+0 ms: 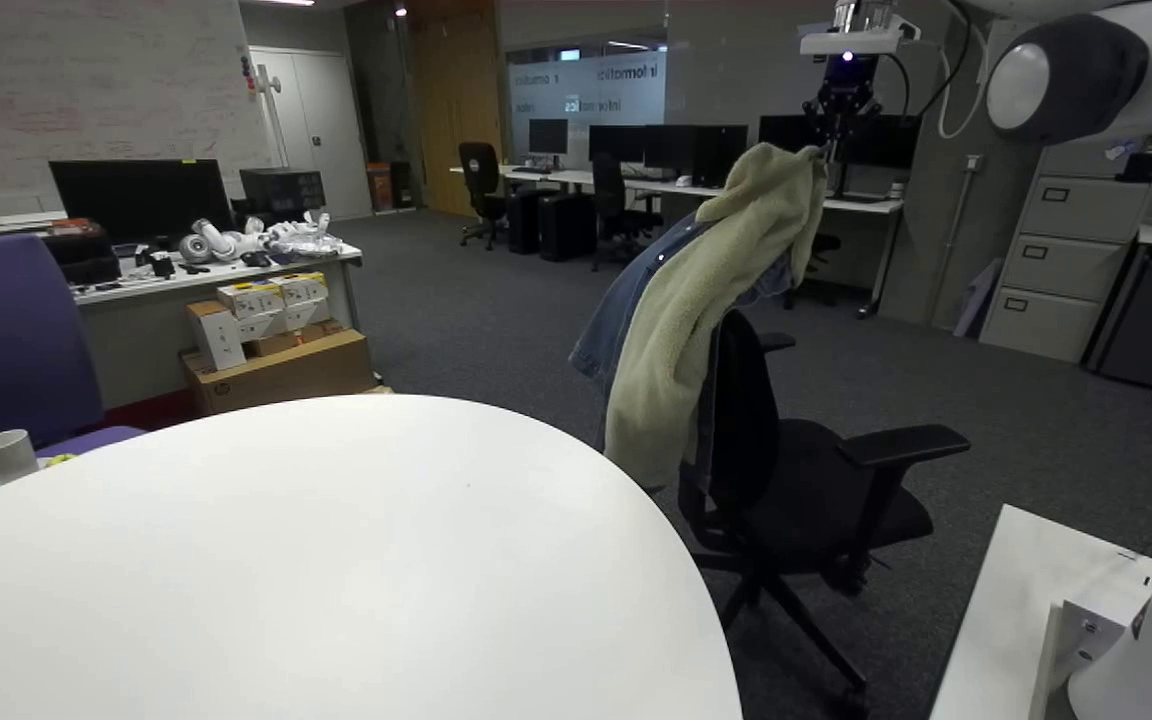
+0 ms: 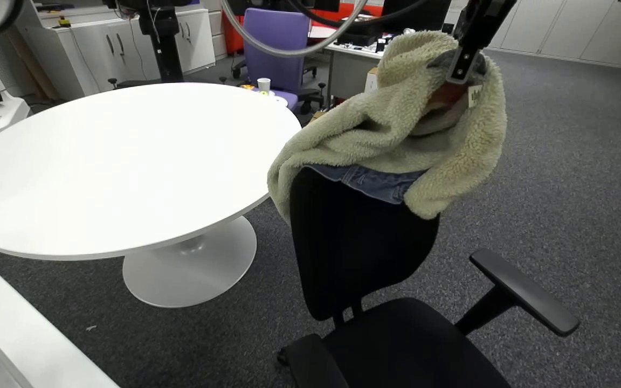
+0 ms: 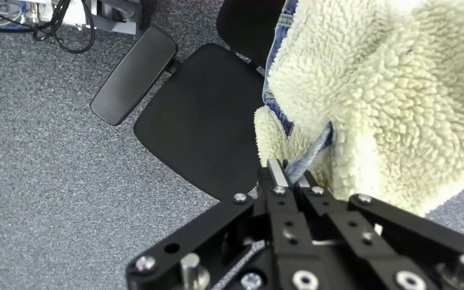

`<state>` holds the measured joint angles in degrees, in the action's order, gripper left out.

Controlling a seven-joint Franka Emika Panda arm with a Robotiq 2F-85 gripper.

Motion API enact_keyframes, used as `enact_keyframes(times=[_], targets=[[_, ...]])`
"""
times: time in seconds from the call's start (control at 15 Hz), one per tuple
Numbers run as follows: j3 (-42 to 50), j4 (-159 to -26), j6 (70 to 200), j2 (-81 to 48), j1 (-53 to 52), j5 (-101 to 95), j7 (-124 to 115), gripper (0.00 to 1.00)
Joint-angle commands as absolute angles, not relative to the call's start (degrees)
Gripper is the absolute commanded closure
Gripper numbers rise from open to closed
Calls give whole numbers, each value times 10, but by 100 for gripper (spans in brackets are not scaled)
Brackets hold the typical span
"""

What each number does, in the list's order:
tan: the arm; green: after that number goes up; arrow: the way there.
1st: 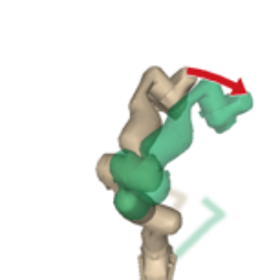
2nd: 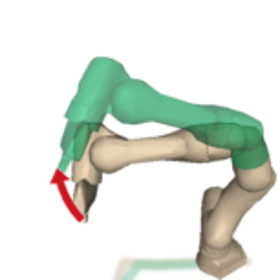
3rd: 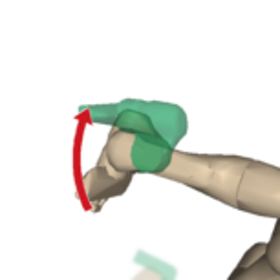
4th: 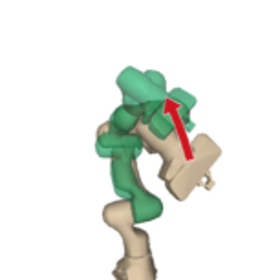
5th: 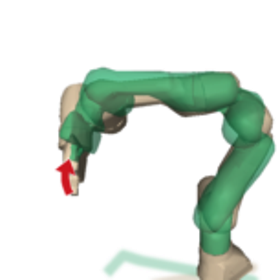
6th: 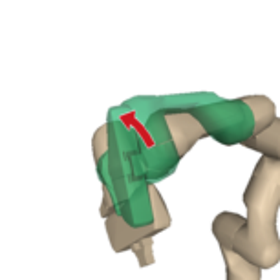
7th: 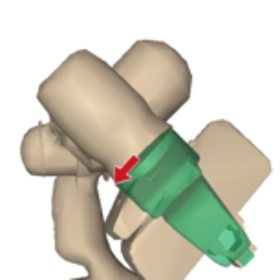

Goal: Put the jersey on the table

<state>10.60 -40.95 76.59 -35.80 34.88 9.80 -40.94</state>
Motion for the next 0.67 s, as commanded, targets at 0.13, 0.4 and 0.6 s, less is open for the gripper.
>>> enact_keyframes(times=[0.13, 0.4, 0.6], targets=[[107, -571, 822, -241, 314, 45, -287, 99], [105, -656, 873, -183, 291, 20, -223, 99], [104, -724, 899, -134, 274, 8, -205, 99]])
